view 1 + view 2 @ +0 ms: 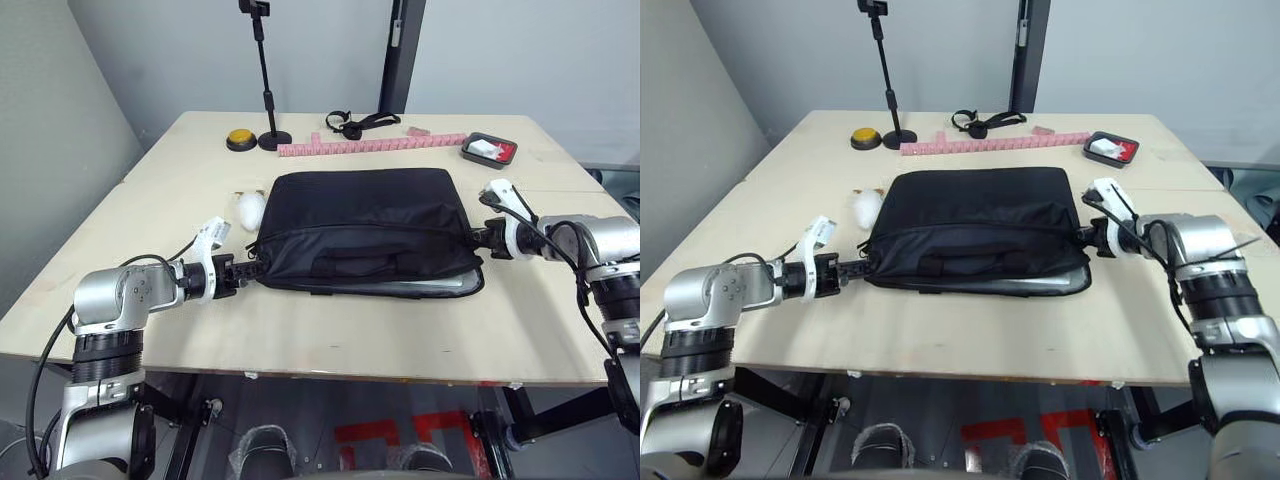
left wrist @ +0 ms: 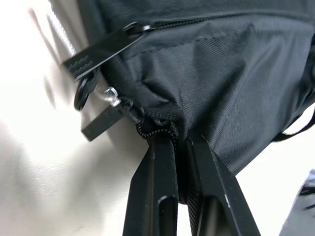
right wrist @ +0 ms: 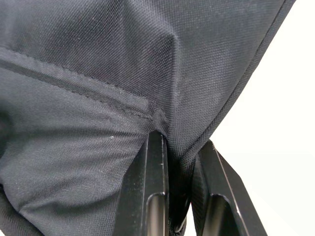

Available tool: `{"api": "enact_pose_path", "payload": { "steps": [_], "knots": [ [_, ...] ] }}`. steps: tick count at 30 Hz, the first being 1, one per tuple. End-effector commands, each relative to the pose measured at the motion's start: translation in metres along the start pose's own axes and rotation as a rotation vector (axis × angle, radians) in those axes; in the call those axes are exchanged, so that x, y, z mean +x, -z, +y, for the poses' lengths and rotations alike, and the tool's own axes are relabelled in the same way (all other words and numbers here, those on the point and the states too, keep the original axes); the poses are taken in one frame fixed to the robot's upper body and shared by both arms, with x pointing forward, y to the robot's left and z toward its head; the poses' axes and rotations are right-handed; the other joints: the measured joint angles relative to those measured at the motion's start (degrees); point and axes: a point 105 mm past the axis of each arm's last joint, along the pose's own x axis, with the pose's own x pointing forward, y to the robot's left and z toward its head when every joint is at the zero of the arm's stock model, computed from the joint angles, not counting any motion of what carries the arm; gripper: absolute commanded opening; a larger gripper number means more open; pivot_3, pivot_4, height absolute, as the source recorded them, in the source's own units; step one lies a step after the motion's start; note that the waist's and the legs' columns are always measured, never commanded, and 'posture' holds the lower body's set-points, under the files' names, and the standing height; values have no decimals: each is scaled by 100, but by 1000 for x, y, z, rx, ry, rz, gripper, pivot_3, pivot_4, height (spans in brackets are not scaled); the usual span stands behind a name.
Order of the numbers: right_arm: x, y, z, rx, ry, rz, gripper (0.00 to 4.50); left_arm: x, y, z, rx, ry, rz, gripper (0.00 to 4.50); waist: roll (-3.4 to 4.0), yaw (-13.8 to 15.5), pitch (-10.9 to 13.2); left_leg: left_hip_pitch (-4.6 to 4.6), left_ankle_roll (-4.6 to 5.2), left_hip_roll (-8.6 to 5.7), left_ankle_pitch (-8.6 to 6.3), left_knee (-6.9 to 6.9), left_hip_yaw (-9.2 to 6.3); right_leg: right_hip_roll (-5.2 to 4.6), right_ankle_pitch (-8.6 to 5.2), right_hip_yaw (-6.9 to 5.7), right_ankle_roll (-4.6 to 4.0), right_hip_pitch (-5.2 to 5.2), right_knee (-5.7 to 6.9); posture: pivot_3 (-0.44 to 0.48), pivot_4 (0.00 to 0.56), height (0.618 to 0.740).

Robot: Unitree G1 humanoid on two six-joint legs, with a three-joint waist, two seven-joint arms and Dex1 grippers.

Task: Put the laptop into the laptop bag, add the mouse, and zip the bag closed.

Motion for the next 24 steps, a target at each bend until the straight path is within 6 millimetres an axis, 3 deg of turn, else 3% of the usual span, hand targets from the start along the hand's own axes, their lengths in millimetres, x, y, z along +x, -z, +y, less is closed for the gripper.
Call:
{"api": "enact_pose_path", "payload": {
  "steps": [1, 4, 8, 12, 18, 19, 21, 24],
  "knots": [
    [-1, -38, 24, -129, -84, -78, 212, 7, 4, -56, 155, 197, 36, 0, 0, -24, 0, -6, 0, 0, 0, 0, 2, 0, 0, 1, 0, -7, 1, 0, 150, 740],
    [-2, -36, 29, -160, -123, -57, 212, 5, 11, -64, 174, 211, 57, 0, 0, -31, 0, -24, 1, 1, 0, 4, 1, 0, 0, 1, -1, -22, 7, 0, 150, 740],
    [0, -21, 28, -167, -134, -4, 212, 8, 12, -54, 148, 171, 49, 0, 0, -17, 0, -23, 6, 1, -2, 10, 0, 0, -2, 1, -3, -21, 13, 0, 150, 740],
    [4, -17, 23, -148, -124, 4, 212, 12, 3, -38, 118, 113, 13, 0, 1, -21, -1, -12, 18, 1, -8, 22, 1, 0, -2, 9, -4, -19, 33, 0, 150, 740],
    [10, -10, 15, -122, -103, 12, 212, 18, -10, -36, 156, 95, -18, 0, 2, -27, -2, 12, 22, 1, -3, 36, 6, 0, -3, 26, -6, -16, 71, 0, 150, 740],
    [12, -10, 16, -133, -98, 9, 191, 18, -11, -37, 157, 106, -19, 389, 2, -30, -2, 12, 23, 1, -1, 40, 6, 0, -2, 27, -8, -16, 74, 0, 150, 740],
    [12, -16, 23, -147, -126, -22, 1095, 17, -11, -39, 174, 117, -14, 1066, 2, -37, -3, 12, 24, 1, 0, 43, 6, 0, 0, 29, -11, -16, 76, 0, 150, 740],
    [12, -22, 28, -182, -131, -40, 2096, 11, -19, -37, 170, 112, -25, 2138, 3, -55, -4, 12, 24, 1, 0, 44, 6, 0, 1, 30, -12, -16, 77, 0, 150, 740]
  ]
}}
